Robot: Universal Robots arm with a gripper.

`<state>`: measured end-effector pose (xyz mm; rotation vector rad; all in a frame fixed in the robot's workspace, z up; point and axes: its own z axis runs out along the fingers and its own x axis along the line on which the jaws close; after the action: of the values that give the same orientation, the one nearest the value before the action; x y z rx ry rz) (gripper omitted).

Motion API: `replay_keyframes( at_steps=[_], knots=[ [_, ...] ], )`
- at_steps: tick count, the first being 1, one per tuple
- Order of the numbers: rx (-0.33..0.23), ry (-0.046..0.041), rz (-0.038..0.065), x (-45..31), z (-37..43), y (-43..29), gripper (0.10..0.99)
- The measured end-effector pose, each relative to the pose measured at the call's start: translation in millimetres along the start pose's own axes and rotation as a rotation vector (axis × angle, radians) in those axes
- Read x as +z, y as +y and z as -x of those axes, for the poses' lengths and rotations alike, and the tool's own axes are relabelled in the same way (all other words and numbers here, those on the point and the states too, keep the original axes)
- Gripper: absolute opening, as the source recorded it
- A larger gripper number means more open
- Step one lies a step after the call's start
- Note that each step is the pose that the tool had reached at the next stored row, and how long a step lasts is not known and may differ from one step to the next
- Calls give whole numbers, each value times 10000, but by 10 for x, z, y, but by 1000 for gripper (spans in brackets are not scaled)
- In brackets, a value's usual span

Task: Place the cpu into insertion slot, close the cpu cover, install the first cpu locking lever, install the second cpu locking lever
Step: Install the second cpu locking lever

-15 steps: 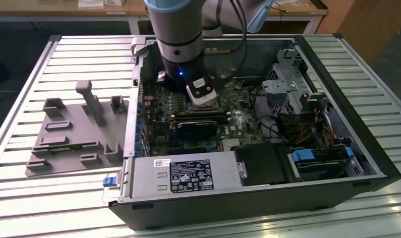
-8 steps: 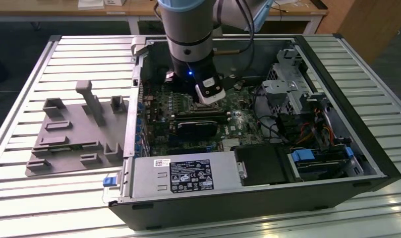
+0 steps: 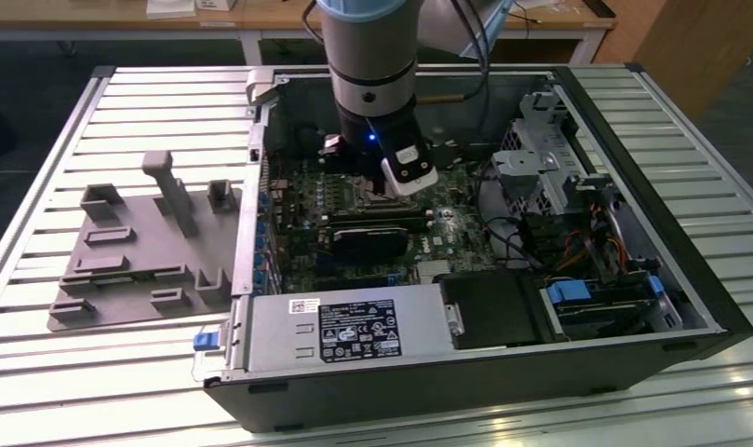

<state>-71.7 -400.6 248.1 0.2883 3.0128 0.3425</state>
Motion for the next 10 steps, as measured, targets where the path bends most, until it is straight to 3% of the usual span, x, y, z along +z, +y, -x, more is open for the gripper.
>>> replay_keyframes(
  at_steps=[6, 10],
  knots=[
    [4, 21, -7, 89, -16, -26, 102],
    [6, 28, -8, 122, -73, -51, 102]
  ],
)
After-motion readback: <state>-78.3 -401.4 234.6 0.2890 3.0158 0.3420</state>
